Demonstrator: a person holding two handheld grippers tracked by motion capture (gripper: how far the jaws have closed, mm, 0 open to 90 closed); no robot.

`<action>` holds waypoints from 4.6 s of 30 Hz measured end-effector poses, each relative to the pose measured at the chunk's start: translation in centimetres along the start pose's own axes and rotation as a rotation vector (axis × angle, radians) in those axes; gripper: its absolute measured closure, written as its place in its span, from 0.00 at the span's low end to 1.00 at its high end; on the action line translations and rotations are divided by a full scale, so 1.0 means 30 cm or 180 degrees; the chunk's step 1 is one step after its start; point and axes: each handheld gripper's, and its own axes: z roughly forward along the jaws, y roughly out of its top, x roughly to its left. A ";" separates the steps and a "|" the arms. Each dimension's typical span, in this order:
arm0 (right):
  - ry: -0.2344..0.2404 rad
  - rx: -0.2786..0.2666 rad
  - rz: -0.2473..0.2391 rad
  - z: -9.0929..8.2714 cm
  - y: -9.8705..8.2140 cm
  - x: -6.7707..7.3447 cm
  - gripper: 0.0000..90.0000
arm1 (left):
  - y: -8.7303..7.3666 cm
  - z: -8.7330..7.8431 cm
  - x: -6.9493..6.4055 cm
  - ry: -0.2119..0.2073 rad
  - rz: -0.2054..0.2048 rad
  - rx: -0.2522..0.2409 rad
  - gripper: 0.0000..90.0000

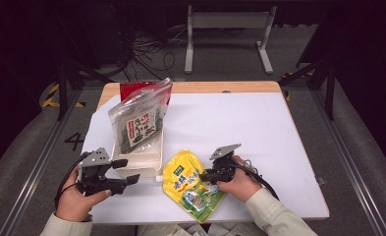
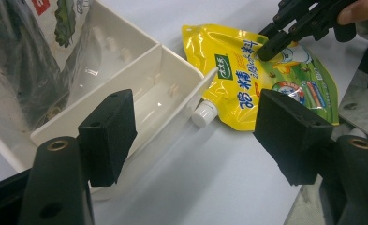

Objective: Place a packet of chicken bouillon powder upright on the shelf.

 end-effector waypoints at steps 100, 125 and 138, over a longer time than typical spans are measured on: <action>-0.0211 -0.1733 -0.0200 -0.319 0.057 0.176 0.96 | 0.063 0.242 -0.170 -0.0612 0.0092 -0.0760 0.22; -0.0049 -0.1722 -0.0254 -0.282 0.057 0.202 0.94 | 0.068 0.191 -0.139 -0.0974 -0.0109 -0.1008 0.91; 0.0107 -0.1656 -0.0212 -0.284 0.055 0.186 0.84 | 0.108 0.120 -0.159 -0.0777 0.0258 -0.0991 0.94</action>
